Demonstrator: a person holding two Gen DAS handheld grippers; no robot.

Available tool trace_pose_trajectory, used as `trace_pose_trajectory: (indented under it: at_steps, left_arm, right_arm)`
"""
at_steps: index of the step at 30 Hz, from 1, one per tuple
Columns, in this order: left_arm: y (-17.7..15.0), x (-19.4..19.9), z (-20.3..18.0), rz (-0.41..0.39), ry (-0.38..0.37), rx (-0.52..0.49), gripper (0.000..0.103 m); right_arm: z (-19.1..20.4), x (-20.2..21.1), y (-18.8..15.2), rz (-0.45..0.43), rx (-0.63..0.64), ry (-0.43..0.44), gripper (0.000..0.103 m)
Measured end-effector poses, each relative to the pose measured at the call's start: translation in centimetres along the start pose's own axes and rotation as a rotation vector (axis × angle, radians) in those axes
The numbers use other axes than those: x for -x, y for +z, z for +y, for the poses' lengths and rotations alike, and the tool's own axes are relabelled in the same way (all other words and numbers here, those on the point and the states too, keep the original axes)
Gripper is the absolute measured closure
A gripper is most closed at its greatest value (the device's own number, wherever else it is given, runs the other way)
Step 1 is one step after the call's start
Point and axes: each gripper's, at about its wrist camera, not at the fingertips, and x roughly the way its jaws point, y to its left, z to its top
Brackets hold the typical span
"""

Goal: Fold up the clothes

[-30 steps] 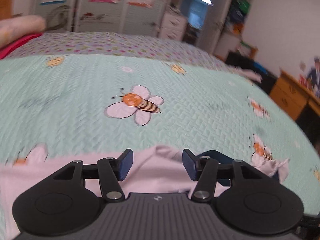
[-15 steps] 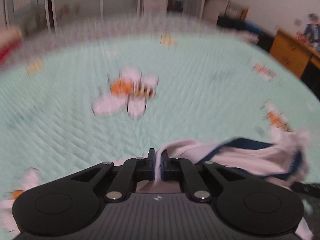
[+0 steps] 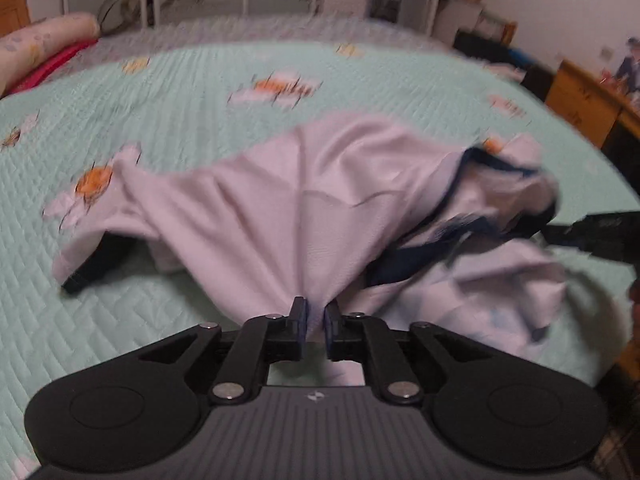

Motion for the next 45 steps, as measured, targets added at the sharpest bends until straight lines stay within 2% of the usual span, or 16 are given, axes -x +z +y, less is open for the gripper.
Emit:
trace_pose_trajectory:
  at_steps: [3, 5, 7, 8, 12, 15, 17, 18, 19, 25, 29, 32, 34, 40, 44, 45]
  left_arm:
    - [0.8, 2.1, -0.4, -0.074, -0.027, -0.011, 0.065]
    - [1.4, 3.6, -0.6, -0.131, -0.043, -0.02, 0.062]
    - [2.0, 4.1, -1.8, -0.171, -0.025, -0.081, 0.054]
    - [2.4, 3.9, -2.4, -0.184, -0.012, -0.123, 0.045]
    - [3.5, 0.0, -4.7, -0.164, 0.004, -0.255, 0.042]
    - [3.9, -2.5, -4.7, -0.134, -0.008, -0.244, 0.042]
    - [4.0, -3.8, -4.8, -0.12, -0.007, -0.245, 0.048]
    - [4.4, -3.6, -4.1, -0.132, -0.008, -0.211, 0.077]
    - [4.7, -3.4, -3.4, -0.145, -0.008, -0.177, 0.098]
    - [6.7, -2.3, 0.6, -0.221, -0.009, 0.03, 0.098]
    - [7.9, 0.2, 4.0, -0.328, 0.092, 0.165, 0.098]
    - [7.5, 0.4, 5.4, -0.315, 0.12, 0.215, 0.098]
    - [6.7, 0.2, 5.8, -0.291, 0.122, 0.241, 0.098]
    - [4.5, -0.2, 7.1, -0.25, 0.127, 0.338, 0.098]
    - [3.8, -0.4, 7.5, -0.241, 0.132, 0.357, 0.098]
    - [3.7, -0.5, 7.4, -0.236, 0.133, 0.359, 0.098]
  right_arm:
    - [-0.3, 1.0, 0.3, -0.005, -0.024, 0.007, 0.089]
    - [-0.4, 1.5, 0.5, -0.012, -0.035, 0.011, 0.085]
    - [-0.3, 1.8, 0.7, -0.021, -0.039, 0.017, 0.082]
    - [-0.2, 1.7, 0.8, -0.023, -0.04, 0.022, 0.082]
    - [0.3, 1.4, 0.7, -0.021, -0.036, 0.04, 0.082]
    - [0.7, 1.1, 0.6, -0.017, -0.021, 0.038, 0.082]
    - [0.4, 1.1, 0.8, -0.018, -0.029, 0.037, 0.081]
    - [0.2, 1.1, 0.9, -0.018, -0.034, 0.038, 0.081]
    - [0.1, 1.3, 1.0, -0.024, -0.031, 0.038, 0.081]
    - [0.2, 2.1, 1.6, -0.061, 0.047, 0.038, 0.079]
    - [1.7, 2.7, 1.6, -0.083, 0.174, 0.036, 0.063]
    - [3.3, 2.6, 1.5, -0.085, 0.262, 0.035, 0.063]
    - [4.2, 2.4, 1.5, -0.08, 0.286, 0.074, 0.063]
    - [6.1, 0.9, 1.5, -0.051, 0.338, 0.08, 0.062]
    - [7.4, -0.1, 1.5, -0.031, 0.372, 0.083, 0.043]
    - [7.7, -0.3, 1.5, -0.026, 0.381, 0.083, 0.043]
